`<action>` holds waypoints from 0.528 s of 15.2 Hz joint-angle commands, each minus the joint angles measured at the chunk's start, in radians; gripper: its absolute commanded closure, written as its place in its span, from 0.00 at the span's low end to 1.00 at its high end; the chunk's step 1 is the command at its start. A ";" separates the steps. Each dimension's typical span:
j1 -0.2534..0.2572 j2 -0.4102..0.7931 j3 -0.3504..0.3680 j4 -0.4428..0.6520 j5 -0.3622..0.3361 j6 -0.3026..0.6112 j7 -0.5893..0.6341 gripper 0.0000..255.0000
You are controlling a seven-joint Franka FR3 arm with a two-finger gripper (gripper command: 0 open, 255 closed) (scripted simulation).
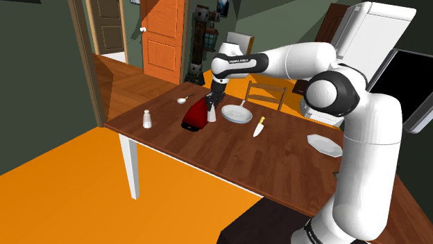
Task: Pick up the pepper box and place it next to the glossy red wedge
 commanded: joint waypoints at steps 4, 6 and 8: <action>0.000 0.019 0.001 -0.040 0.004 0.060 -0.005 1.00; 0.000 0.028 0.002 -0.055 0.005 0.083 -0.007 1.00; 0.000 0.037 0.003 -0.068 0.007 0.105 -0.009 1.00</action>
